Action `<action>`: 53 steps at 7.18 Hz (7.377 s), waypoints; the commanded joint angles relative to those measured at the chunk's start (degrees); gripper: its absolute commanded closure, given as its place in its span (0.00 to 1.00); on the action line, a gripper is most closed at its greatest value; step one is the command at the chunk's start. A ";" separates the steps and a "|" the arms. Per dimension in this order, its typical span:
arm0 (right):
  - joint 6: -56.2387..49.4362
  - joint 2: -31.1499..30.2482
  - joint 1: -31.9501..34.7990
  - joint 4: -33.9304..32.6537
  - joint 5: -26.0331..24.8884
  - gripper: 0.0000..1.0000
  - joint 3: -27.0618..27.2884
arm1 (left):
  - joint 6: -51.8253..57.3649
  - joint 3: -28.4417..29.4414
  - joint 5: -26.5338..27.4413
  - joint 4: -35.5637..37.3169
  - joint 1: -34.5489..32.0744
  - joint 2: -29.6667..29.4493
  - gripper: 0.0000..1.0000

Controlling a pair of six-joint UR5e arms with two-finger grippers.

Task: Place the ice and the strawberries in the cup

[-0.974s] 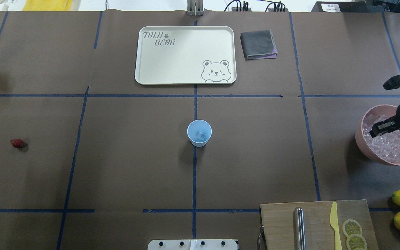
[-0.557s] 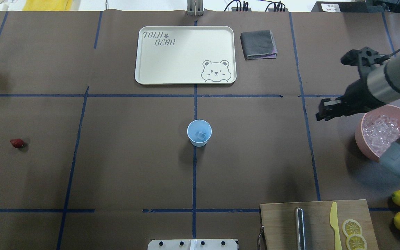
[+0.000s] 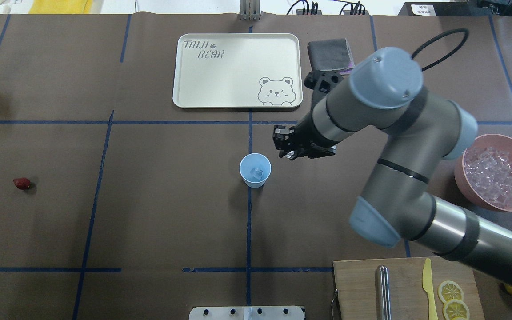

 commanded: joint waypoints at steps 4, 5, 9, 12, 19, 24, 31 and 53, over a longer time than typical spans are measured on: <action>1.98 6.11 -4.38 0.54 -7.31 0.93 -8.61 | -0.12 0.07 -0.16 -0.08 -0.02 0.23 0.00; 2.15 6.11 -4.56 0.54 -7.31 0.58 -8.62 | -0.12 0.07 -0.16 -0.08 -0.02 0.23 0.00; 1.80 5.33 -4.48 0.45 -6.71 0.25 -6.53 | -0.12 -0.02 -0.16 -0.08 -0.02 0.14 0.00; -11.48 -15.95 11.03 0.19 7.49 0.26 7.86 | -0.21 -0.63 -0.16 0.00 -0.02 0.23 0.00; -62.87 -41.52 24.71 7.80 8.33 0.04 6.17 | -0.30 -1.51 0.10 0.18 -0.11 0.23 0.00; -63.06 -42.67 24.62 13.11 8.42 0.08 1.23 | -0.30 -1.60 -0.07 0.18 -0.11 0.40 0.00; -62.97 -42.23 24.53 13.20 8.15 0.98 -1.15 | -0.30 -1.60 -0.16 0.18 -0.11 0.40 0.00; 2.24 3.39 -7.28 5.64 -13.91 0.01 -7.13 | -4.07 -3.09 -0.16 0.00 0.15 0.23 0.00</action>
